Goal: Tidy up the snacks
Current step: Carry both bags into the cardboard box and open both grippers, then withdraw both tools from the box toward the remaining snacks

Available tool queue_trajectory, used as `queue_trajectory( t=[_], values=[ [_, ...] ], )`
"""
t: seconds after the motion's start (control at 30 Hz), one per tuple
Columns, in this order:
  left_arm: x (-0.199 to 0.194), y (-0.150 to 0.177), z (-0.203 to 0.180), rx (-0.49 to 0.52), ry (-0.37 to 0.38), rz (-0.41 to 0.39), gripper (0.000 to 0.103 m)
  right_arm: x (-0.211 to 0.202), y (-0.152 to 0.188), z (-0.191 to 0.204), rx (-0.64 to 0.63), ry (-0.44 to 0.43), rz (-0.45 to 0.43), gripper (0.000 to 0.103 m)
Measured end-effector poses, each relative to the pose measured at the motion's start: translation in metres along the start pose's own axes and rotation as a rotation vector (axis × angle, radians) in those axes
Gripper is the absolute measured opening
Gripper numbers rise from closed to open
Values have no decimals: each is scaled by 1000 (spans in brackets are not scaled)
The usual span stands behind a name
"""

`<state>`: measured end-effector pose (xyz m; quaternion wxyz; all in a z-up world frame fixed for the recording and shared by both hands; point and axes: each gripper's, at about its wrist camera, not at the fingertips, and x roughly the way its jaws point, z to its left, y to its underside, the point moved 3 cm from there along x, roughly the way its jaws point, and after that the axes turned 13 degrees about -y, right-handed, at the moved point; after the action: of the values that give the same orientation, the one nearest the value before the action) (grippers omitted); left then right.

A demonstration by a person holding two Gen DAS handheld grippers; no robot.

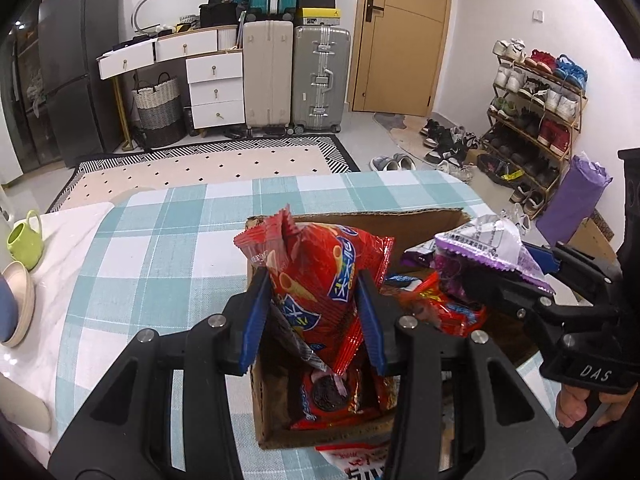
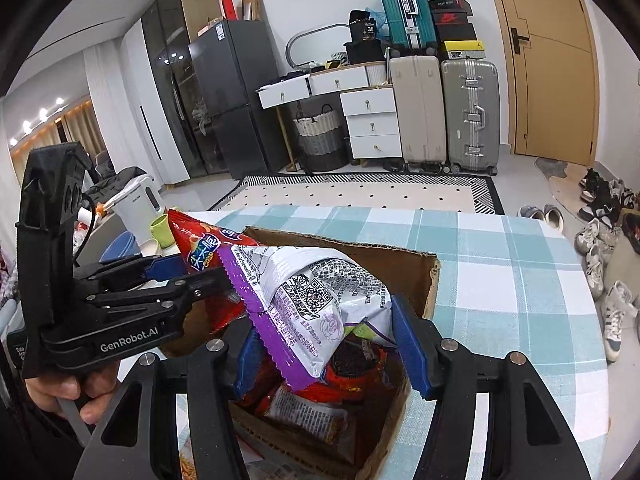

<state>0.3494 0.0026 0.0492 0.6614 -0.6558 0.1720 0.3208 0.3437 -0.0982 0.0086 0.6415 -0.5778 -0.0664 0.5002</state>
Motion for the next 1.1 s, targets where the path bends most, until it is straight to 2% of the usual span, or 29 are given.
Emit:
queue_trajectory(
  t=[0.43,0.5,0.63,0.67,0.8,0.83,0.87,1.0,1.03,1.1],
  values=[
    [34,0,-9,46,-21,23,39,31,2,-13,-54,76,45,59],
    [38,1,-8,40,-15,38,40,31,3,-11,-71,77,50,62],
    [38,2,-1,11,7,58,41,16,6,-6,-89,74,19,79],
    [36,3,1,7,13,63,45,9,7,-4,-85,69,5,84],
    [21,7,8,-14,59,52,57,-12,16,-4,-68,84,-15,95],
    [16,8,9,-17,69,51,69,-17,18,-5,-57,89,-17,100],
    [9,10,11,-20,60,51,86,-22,21,-6,-45,95,-20,102],
    [-17,20,21,-30,41,17,94,-41,34,-12,15,129,-14,102],
    [-21,23,24,-37,35,18,103,-46,39,-13,33,122,-11,102],
    [-32,32,30,-53,25,18,102,-51,47,-12,50,113,-4,102]
  ],
)
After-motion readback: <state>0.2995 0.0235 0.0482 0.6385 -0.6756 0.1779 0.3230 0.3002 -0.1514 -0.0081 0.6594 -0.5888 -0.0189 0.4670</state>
